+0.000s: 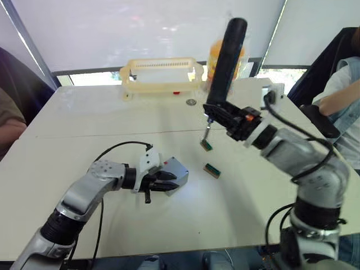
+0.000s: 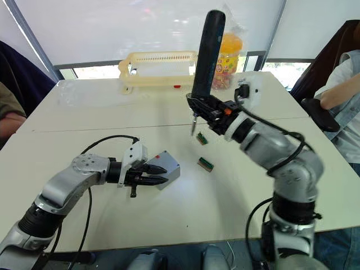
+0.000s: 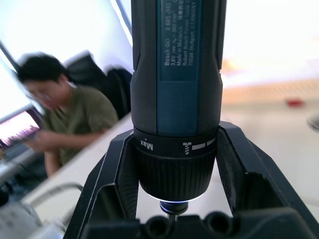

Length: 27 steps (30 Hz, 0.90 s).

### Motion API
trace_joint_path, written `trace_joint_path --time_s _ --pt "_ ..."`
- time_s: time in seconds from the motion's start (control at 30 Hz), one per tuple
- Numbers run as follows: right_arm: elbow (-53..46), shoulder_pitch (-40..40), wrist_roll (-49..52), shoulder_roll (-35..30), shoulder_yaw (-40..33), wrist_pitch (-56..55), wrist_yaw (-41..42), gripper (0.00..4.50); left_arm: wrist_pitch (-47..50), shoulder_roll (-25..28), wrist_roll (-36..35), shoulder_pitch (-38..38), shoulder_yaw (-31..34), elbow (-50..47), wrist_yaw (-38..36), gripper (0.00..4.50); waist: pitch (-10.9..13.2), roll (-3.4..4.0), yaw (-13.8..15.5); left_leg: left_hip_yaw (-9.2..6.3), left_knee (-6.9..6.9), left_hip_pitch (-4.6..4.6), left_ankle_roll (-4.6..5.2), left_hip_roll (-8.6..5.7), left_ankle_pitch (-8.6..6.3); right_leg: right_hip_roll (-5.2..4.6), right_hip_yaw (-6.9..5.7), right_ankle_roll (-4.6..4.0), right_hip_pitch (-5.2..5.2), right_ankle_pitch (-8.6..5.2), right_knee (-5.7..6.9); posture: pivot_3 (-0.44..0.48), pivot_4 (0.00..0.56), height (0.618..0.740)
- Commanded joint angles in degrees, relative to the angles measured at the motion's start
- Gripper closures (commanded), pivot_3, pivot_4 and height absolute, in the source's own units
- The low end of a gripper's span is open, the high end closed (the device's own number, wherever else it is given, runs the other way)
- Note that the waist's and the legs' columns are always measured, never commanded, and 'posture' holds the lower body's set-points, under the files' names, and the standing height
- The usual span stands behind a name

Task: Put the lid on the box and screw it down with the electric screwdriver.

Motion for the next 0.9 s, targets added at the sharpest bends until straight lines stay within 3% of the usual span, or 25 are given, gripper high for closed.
trace_joint_path --time_s 0.03,0.13,0.23,0.37,0.63,0.9 --pt "7.41 -2.41 9.65 -9.43 -5.16 13.81 -3.62 2.73 4.52 3.76 -4.93 -1.18 6.15 -5.57 -0.80 3.18 0.22 -0.11 0.03 0.00 -0.06 0.00 0.01 0.01 0.00 0.00 -0.01 -0.01 -0.01 0.00 -0.02 0.000 0.150 0.740" --pt "13.78 -0.24 12.13 -18.92 -4.88 23.10 -3.14 2.73 7.10 7.77 -7.67 -0.41 8.81 -10.03 -1.79 3.18 0.50 -0.08 0.08 0.04 -0.29 0.00 0.01 0.01 0.00 -0.02 -0.02 -0.02 -0.06 -0.01 -0.12 0.000 0.150 0.740" --pt "19.11 5.29 18.05 -29.69 -1.49 24.98 -0.59 2.73 8.68 11.25 -9.89 1.28 10.32 -14.23 -2.45 3.18 0.54 -0.04 0.23 0.08 -0.42 -0.21 0.10 -0.04 -0.05 -0.09 -0.07 0.10 -0.20 -0.03 -0.24 0.000 0.150 0.740" --pt "25.45 8.21 21.15 -37.10 3.71 24.98 0.76 2.73 9.96 12.09 -13.71 2.34 11.35 -18.54 -1.96 3.18 0.58 0.01 -0.28 0.24 -0.33 -0.72 0.21 -0.05 -0.12 -0.14 -0.04 0.25 -0.63 0.01 -0.43 0.000 0.150 0.740" --pt "33.80 7.55 21.07 -37.27 11.72 24.98 -0.79 2.73 8.96 11.16 -13.87 3.79 8.26 -20.94 0.57 3.18 0.59 0.00 0.09 0.42 -0.06 -0.79 0.20 -0.01 -0.10 -0.01 -0.03 0.19 -0.63 0.05 -0.40 0.000 0.150 0.740" --pt "38.73 3.80 10.41 -31.61 12.64 24.97 -3.18 2.73 8.50 8.71 -12.57 5.52 6.89 -20.19 5.02 3.18 0.60 -0.01 0.11 0.42 0.35 -0.85 0.21 -0.03 -0.10 0.00 -0.01 0.17 -0.44 0.11 -0.44 0.000 0.150 0.740"
